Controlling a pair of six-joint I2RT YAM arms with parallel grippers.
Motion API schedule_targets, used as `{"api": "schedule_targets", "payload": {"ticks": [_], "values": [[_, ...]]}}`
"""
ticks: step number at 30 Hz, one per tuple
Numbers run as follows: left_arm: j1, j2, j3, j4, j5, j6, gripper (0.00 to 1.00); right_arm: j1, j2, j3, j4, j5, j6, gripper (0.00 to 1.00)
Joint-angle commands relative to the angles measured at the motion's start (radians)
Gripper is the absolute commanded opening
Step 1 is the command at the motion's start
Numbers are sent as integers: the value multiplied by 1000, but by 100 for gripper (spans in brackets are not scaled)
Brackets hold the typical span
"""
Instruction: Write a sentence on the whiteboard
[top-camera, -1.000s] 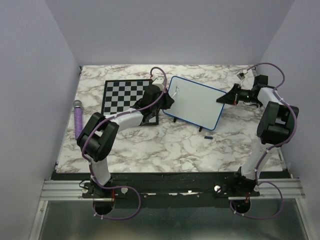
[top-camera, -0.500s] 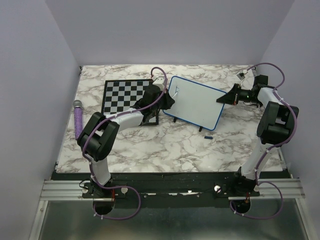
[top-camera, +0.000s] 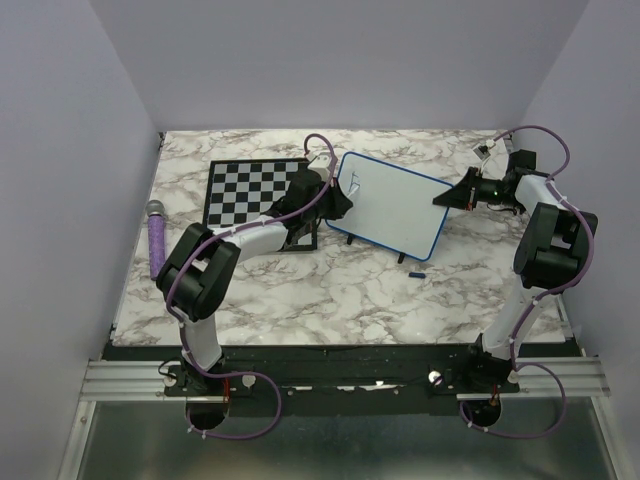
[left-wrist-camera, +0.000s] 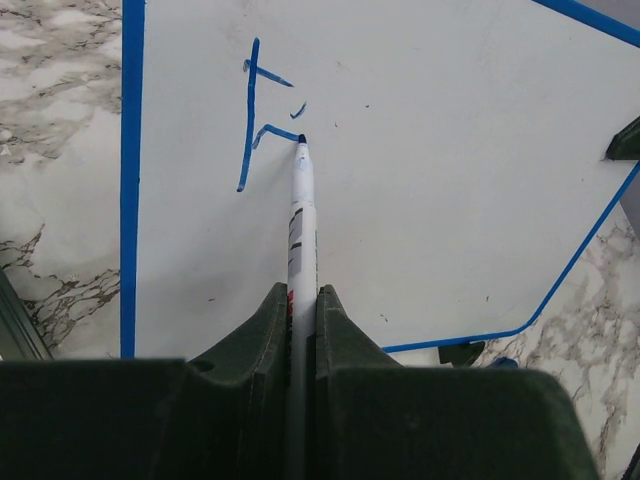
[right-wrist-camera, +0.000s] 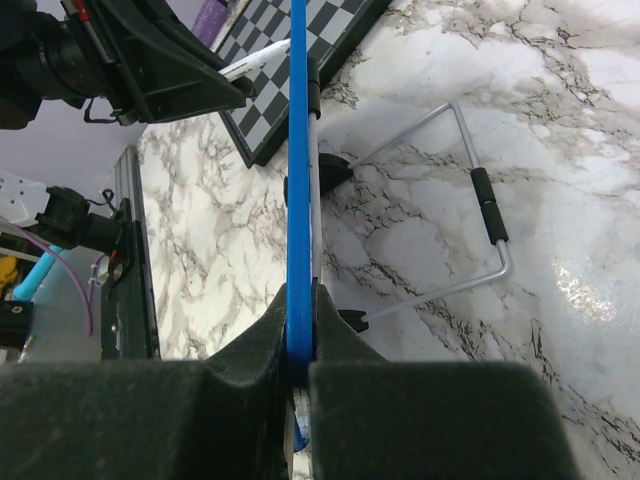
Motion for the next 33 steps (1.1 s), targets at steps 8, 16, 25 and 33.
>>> {"api": "schedule_targets", "payload": {"ticks": [8,16,25,33], "values": [[-5,-50,-33,37,-18,-11,0,-9,16,34,21,47,-57,1],[7,-214,-138,68,-33,4,0,-9,18,37,21,47,-56,1],[21,-192,-136,67,5,-2,0,-9,13,37,19,50,-52,1],[21,-141,-96,62,30,-4,0,-9,16,38,19,49,-54,1]]}}
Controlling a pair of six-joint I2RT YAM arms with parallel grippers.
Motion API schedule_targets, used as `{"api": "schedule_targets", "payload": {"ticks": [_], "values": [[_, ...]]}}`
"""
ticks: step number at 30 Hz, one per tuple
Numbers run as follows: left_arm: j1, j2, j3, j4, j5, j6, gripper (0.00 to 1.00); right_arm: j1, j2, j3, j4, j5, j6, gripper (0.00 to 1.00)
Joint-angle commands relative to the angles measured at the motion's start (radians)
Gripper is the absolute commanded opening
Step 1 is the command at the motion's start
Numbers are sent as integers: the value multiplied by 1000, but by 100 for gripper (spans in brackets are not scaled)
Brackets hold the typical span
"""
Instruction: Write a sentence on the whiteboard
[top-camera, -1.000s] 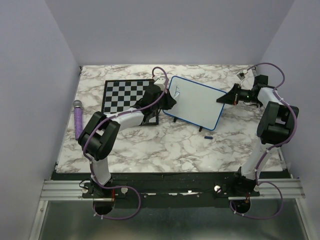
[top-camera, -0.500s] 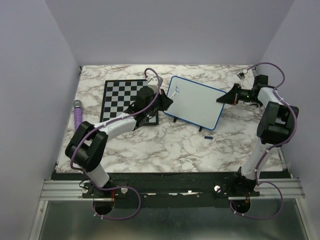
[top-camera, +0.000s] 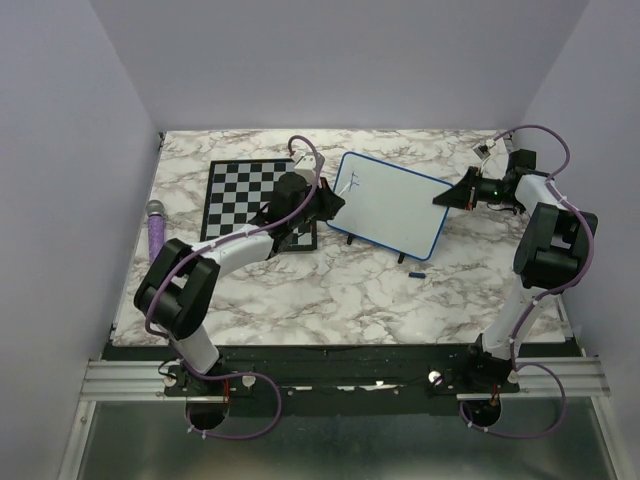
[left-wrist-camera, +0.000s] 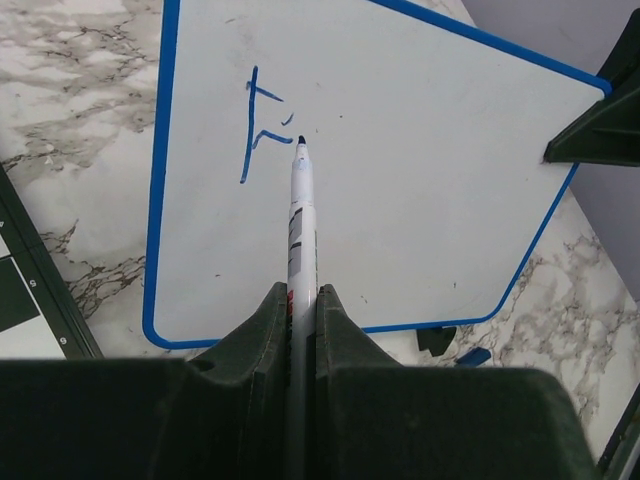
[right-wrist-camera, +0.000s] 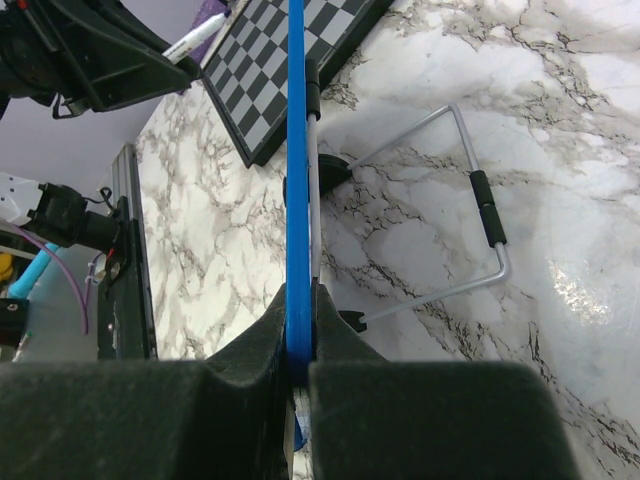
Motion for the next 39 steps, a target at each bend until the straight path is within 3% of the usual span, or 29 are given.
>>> {"api": "schedule_targets", "payload": {"ticks": [1,39], "values": [[3,39,36,10,35,0,0,-9,16,35,20,49,-46,0],[-10,4,-39,47,18,30,0,-7,15,34,21,47,-49,1]]}}
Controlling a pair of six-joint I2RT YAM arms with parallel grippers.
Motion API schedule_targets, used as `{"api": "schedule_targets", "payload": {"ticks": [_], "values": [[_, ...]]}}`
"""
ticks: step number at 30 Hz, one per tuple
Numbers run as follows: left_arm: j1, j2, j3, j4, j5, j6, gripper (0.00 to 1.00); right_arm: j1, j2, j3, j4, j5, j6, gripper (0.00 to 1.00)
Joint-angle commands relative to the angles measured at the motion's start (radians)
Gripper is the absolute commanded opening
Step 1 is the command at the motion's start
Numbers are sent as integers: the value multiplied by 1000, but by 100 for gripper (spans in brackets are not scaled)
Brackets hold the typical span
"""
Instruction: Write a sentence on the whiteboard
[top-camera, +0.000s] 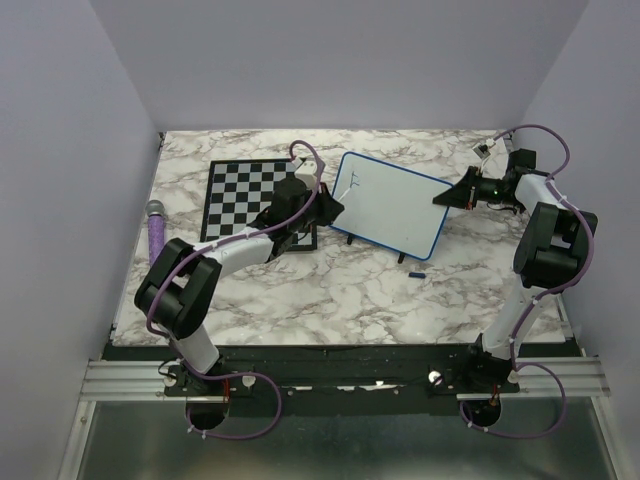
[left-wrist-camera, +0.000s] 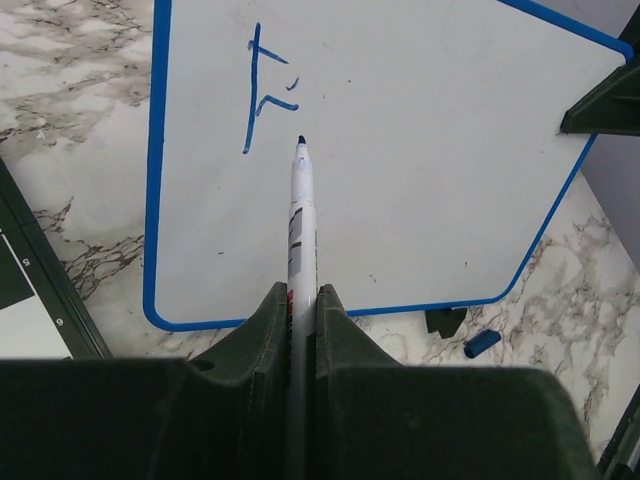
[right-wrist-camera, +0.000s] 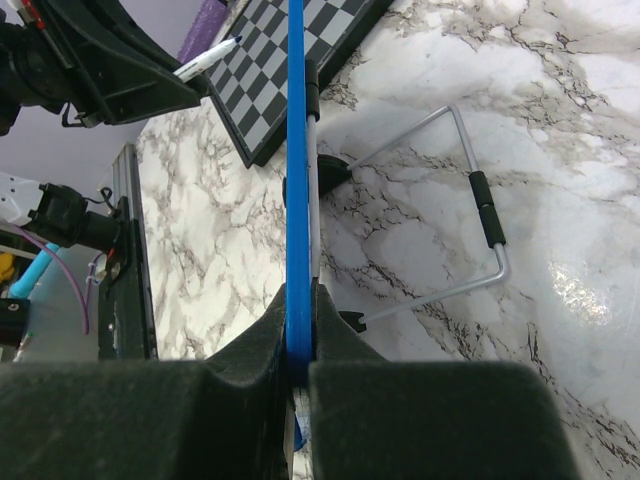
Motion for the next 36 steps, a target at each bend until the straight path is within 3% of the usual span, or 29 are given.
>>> {"api": "schedule_targets", "payload": {"ticks": [1,19,36], "values": [[-12,-4,1,28,-1,24,0,-7,10,26,25,48,-49,1],[-59,133,156,-59,-27,68,0,-7,10,26,25,46,-51,1],[-64,164,201,-113,-58,70,0,-7,8,26,25,45,-51,0]]}}
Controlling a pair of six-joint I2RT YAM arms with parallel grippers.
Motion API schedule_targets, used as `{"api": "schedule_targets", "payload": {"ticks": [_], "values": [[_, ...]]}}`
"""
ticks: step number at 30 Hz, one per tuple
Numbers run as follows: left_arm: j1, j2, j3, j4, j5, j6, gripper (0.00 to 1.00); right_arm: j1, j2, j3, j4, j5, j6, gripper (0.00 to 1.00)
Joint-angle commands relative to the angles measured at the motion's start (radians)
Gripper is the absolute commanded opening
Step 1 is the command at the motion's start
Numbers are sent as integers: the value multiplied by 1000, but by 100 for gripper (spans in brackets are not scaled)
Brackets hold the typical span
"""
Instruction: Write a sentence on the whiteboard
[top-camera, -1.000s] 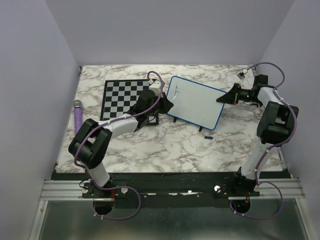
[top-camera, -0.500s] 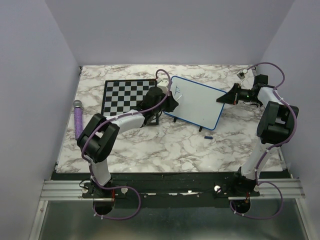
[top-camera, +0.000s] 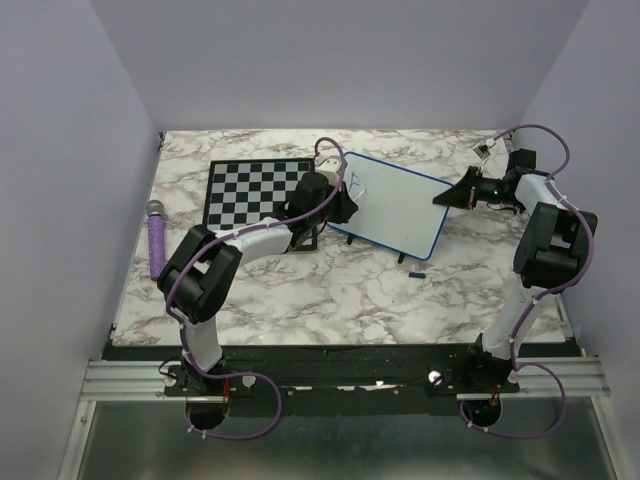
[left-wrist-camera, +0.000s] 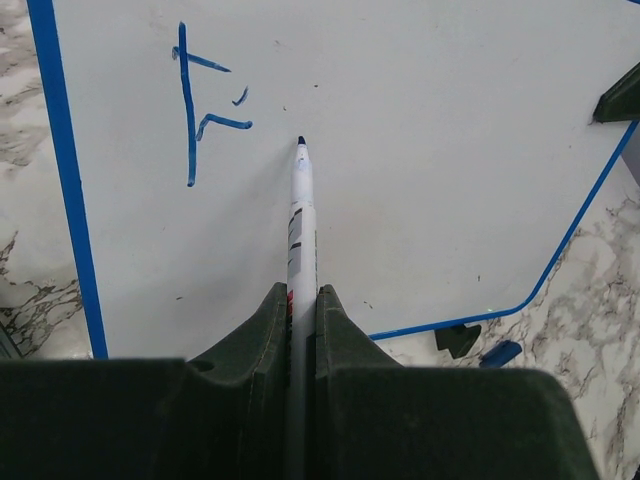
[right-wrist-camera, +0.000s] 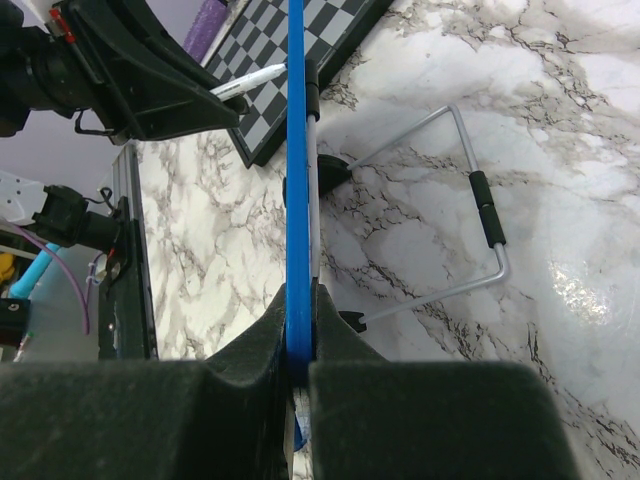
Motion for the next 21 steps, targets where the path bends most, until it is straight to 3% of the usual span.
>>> {"api": "schedule_targets", "payload": {"ticks": [1,21], "values": [[-4,22,33,-33,-30,14,0,-7,8,26,26,45,-51,1],[-2,28,46,-49,-59,10,0,-7,7,24,24,46,-51,0]]}}
